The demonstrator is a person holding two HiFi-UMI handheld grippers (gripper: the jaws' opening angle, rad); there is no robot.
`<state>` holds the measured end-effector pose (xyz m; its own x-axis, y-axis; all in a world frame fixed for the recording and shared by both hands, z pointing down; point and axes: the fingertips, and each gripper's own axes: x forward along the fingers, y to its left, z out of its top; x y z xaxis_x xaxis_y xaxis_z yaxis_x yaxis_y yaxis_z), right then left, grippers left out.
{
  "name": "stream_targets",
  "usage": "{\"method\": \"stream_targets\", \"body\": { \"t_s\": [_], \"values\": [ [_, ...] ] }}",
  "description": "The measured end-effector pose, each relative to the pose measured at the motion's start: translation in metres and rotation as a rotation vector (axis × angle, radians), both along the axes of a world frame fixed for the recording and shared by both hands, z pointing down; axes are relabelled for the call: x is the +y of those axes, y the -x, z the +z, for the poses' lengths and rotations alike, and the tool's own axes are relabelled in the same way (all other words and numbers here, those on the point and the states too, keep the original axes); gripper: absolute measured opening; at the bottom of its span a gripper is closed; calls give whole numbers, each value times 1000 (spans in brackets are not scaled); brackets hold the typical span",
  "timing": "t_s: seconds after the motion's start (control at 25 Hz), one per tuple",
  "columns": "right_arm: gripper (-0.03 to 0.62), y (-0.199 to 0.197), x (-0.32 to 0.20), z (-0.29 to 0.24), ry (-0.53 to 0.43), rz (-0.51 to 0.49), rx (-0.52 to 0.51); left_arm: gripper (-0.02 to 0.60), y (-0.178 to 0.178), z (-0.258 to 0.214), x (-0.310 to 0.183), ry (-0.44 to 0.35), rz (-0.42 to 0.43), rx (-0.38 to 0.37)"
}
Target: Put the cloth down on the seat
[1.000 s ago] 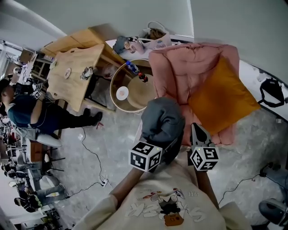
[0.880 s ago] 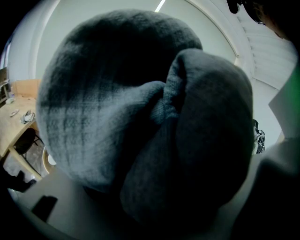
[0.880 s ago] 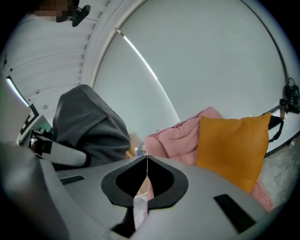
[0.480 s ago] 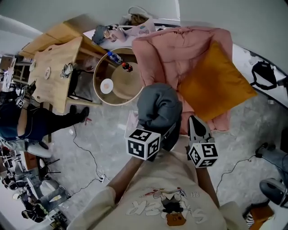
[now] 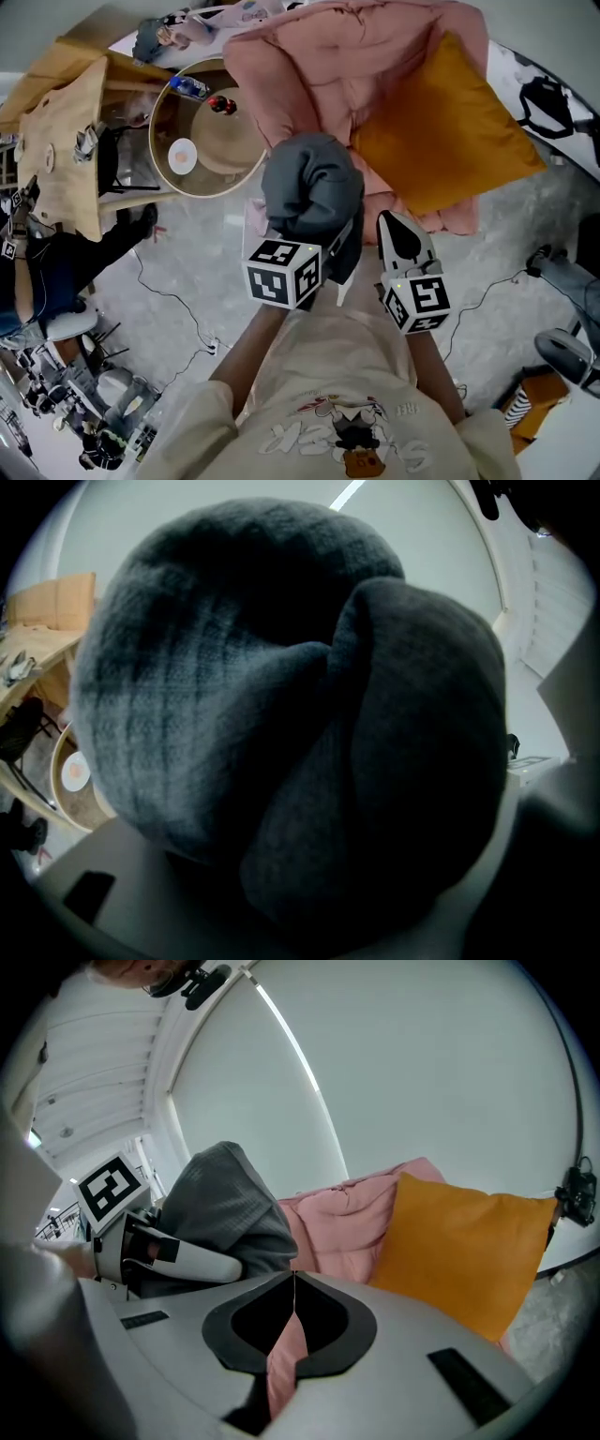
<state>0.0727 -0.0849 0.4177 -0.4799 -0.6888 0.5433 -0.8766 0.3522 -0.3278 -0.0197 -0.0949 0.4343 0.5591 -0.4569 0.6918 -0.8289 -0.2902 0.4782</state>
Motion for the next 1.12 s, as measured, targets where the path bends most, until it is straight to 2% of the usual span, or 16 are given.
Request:
{"method": "stream_targets", "body": {
  "t_s": [0.24,0.44,0.56,0.84,1.12],
  "values": [
    [20,1,-21,54,103,15,17,354,-11,63,-26,78,57,16],
    [20,0,-42,97,148,73,0,354,-16,112,-56,105,82,23],
    [20,-1,-55,121,179,94,1,354,-22,136,-74,102,117,22],
    [20,7,-93,172,218,108,-10,354,-22,188,-118,70,208,-29],
    [19,-1,-123,189,227,120,-23,354,-43,206,-168,20,290,-44]
  ]
}}
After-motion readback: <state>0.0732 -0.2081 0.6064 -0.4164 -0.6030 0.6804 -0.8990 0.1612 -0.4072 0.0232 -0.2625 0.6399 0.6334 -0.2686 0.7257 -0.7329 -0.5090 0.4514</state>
